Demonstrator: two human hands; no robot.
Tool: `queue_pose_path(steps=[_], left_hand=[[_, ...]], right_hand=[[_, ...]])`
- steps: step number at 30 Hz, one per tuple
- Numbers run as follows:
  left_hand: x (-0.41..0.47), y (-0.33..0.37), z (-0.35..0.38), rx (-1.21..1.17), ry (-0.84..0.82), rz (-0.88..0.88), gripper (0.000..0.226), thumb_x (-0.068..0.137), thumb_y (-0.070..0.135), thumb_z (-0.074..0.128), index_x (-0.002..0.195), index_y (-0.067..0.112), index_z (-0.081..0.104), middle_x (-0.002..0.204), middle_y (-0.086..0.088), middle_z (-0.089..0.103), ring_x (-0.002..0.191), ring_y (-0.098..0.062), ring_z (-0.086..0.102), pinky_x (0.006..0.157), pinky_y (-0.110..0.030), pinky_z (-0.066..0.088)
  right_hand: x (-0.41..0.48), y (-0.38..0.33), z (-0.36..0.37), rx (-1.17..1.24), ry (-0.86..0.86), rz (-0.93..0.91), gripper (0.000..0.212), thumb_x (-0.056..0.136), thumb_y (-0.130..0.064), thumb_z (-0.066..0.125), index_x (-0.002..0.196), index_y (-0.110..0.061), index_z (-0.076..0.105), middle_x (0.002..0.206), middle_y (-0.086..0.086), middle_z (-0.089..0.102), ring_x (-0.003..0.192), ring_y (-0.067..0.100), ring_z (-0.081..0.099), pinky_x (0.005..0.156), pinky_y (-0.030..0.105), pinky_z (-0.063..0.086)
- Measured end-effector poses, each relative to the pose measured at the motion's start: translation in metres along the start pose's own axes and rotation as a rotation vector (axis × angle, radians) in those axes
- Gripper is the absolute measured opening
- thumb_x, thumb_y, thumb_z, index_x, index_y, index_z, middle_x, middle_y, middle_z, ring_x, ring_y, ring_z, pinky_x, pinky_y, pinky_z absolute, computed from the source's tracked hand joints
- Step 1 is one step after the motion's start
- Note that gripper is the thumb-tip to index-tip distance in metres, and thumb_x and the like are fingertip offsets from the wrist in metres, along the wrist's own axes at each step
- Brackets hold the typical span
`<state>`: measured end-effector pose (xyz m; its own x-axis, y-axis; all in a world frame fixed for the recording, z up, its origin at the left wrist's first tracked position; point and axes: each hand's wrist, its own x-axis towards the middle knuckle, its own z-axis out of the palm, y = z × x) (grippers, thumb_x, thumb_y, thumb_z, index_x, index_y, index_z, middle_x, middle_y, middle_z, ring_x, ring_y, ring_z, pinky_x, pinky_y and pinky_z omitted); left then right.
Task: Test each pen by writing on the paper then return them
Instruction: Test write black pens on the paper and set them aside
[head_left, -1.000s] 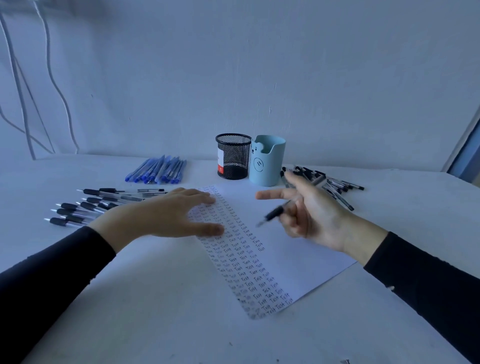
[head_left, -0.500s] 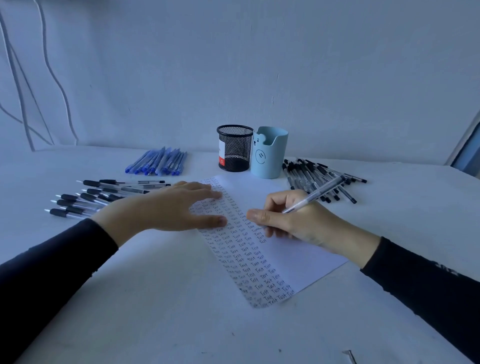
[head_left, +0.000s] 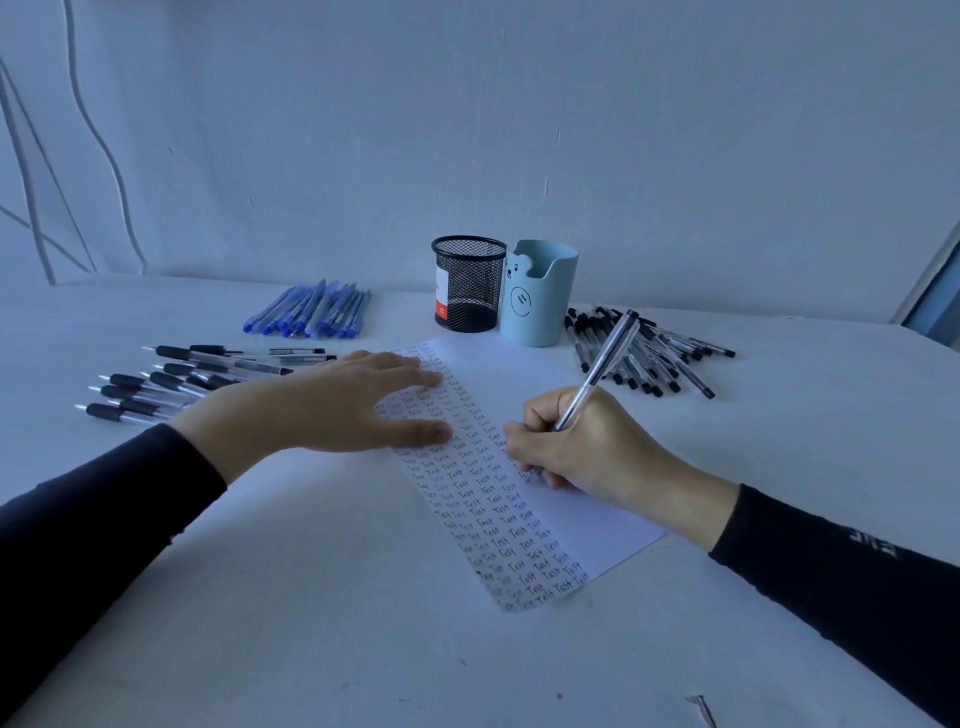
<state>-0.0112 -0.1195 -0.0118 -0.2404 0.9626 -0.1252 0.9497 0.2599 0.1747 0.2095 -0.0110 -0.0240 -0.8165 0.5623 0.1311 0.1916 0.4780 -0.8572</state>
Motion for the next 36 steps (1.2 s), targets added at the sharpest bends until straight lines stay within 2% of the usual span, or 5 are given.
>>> queue_pose_path(steps=[5, 17, 20, 26, 36], left_hand=[[0.0002, -0.0012, 0.0010, -0.005, -0.003, -0.001, 0.084, 0.071, 0.084, 0.038, 0.146, 0.051, 0.024, 0.159, 0.016, 0.017, 0.147, -0.013, 0.015, 0.118, -0.046, 0.015], [0.0009, -0.0017, 0.0009, 0.005, -0.004, -0.003, 0.085, 0.070, 0.086, 0.036, 0.146, 0.051, 0.023, 0.159, 0.016, 0.017, 0.147, -0.013, 0.015, 0.118, -0.047, 0.015], [0.0009, -0.0029, 0.0010, 0.006, -0.012, 0.003, 0.093, 0.063, 0.096, 0.028, 0.146, 0.053, 0.022, 0.159, 0.017, 0.017, 0.146, -0.013, 0.015, 0.118, -0.048, 0.016], [0.0017, -0.0038, 0.0011, 0.004, -0.013, 0.004, 0.102, 0.054, 0.098, 0.024, 0.146, 0.053, 0.022, 0.159, 0.017, 0.016, 0.146, -0.014, 0.015, 0.117, -0.049, 0.016], [0.0003, -0.0037, 0.0013, -0.005, -0.012, 0.008, 0.103, 0.053, 0.097, 0.024, 0.146, 0.053, 0.022, 0.159, 0.017, 0.017, 0.146, -0.013, 0.015, 0.118, -0.047, 0.015]], right_hand=[[0.0007, -0.0007, -0.0002, 0.015, -0.005, 0.009, 0.045, 0.089, -0.008, 0.067, 0.049, -0.012, 0.046, 0.043, -0.003, 0.053, 0.036, 0.006, 0.044, 0.040, 0.016, 0.037], [0.0005, -0.0014, -0.0026, 0.030, -0.017, 0.023, 0.040, 0.088, -0.005, 0.068, 0.052, -0.006, 0.050, 0.053, 0.006, 0.060, 0.038, 0.007, 0.048, 0.039, 0.017, 0.037], [0.0003, -0.0020, -0.0024, 0.032, -0.022, 0.016, 0.039, 0.087, -0.005, 0.068, 0.052, -0.005, 0.051, 0.055, 0.011, 0.059, 0.038, 0.006, 0.049, 0.040, 0.016, 0.037], [0.0022, -0.0008, -0.0038, 0.039, -0.015, 0.045, 0.037, 0.088, -0.004, 0.067, 0.055, -0.002, 0.051, 0.051, -0.002, 0.061, 0.037, 0.006, 0.047, 0.039, 0.017, 0.038], [0.0029, 0.0000, -0.0046, 0.060, -0.003, 0.068, 0.036, 0.087, -0.005, 0.067, 0.055, -0.003, 0.051, 0.052, -0.001, 0.062, 0.037, 0.008, 0.047, 0.040, 0.018, 0.040]])
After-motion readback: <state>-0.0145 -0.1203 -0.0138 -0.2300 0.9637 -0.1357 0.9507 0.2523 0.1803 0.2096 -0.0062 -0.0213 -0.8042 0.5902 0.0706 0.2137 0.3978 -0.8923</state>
